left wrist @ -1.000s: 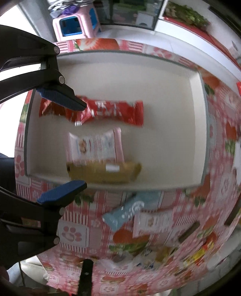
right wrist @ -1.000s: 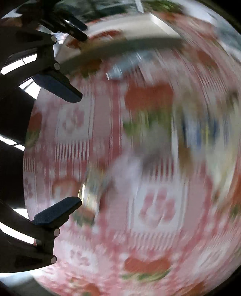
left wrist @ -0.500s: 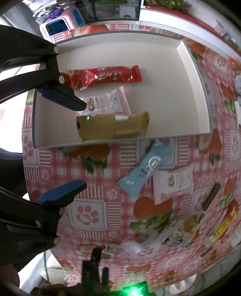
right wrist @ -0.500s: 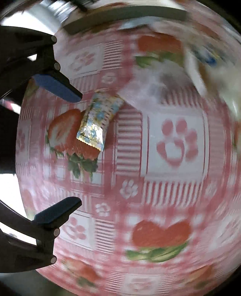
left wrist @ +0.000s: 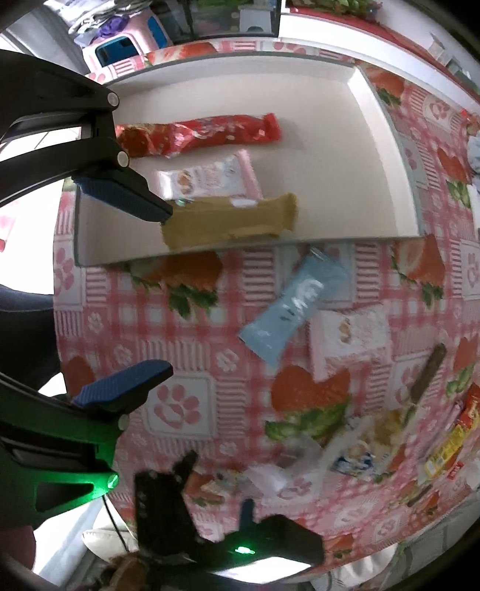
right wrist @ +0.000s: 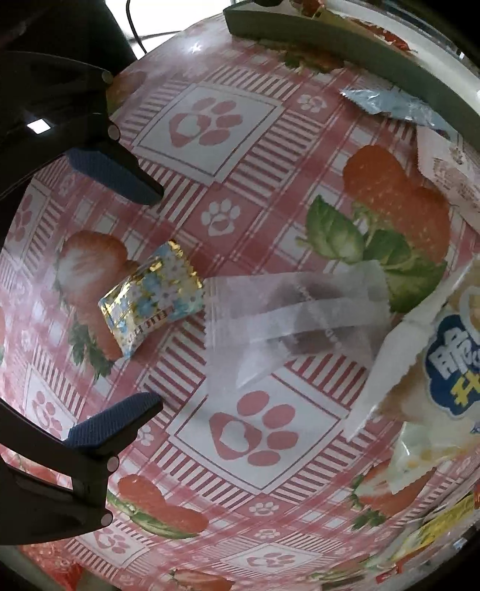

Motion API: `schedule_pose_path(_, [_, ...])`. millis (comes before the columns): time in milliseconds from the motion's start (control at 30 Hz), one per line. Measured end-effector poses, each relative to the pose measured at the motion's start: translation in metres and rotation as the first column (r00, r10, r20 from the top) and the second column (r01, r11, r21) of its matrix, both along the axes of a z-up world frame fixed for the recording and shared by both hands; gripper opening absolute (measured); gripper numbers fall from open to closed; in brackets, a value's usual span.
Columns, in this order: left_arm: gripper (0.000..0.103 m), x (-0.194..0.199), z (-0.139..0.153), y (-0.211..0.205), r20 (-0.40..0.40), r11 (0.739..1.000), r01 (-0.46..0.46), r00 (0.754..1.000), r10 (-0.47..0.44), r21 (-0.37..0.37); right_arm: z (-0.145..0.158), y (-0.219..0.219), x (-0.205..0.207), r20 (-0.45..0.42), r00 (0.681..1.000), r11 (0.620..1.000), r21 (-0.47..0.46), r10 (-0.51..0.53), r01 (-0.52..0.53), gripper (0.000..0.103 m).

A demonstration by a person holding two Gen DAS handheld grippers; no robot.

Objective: Organize snacks
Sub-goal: 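Grasp the foil candy with the right gripper while the left grasps the cranberry packet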

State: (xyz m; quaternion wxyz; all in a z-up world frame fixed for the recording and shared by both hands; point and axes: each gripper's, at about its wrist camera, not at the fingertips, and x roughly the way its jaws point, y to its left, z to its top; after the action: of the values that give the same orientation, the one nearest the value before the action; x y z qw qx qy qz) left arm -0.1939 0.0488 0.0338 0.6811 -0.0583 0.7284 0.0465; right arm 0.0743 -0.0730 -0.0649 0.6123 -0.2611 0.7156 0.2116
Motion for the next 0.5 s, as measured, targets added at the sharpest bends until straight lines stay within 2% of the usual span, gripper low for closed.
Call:
schedule_pose_path(67, [0.080,0.017,0.003,-0.002,0.011,1.000,-0.004,1.000,0.005,-0.012,0.011,0.004,0.007,0.012,1.000,1.000,0.009,-0.004,0.003,0.087])
schedule_pose_path(133, [0.080,0.035,0.004,-0.010,0.028,1.000,-0.003,1.000,0.004,-0.016,0.020,-0.009,0.008,0.025,1.000,1.000,0.015,-0.004,0.004,0.067])
schedule_pose_path(167, [0.080,0.045,0.002,-0.014,0.036,1.000,0.001,0.999,-0.001,-0.012,0.025,-0.014,0.006,0.034,0.999,1.000,0.019,-0.007,0.007,0.060])
schedule_pose_path(233, [0.080,0.066,-0.003,-0.024,0.043,1.000,0.009,0.999,-0.009,0.001,0.030,-0.027,0.000,0.043,0.999,1.000,0.025,-0.019,0.018,0.028])
schedule_pose_path(367, [0.080,0.103,-0.017,-0.036,0.034,1.000,0.000,0.999,0.000,-0.004,0.036,-0.045,-0.006,0.034,0.997,0.997,0.040,-0.068,0.067,0.028])
schedule_pose_path(500, [0.080,0.137,-0.038,-0.043,0.012,1.000,-0.012,1.000,0.012,0.021,0.041,-0.065,-0.012,0.006,0.991,0.989,0.066,-0.133,0.132,0.029])
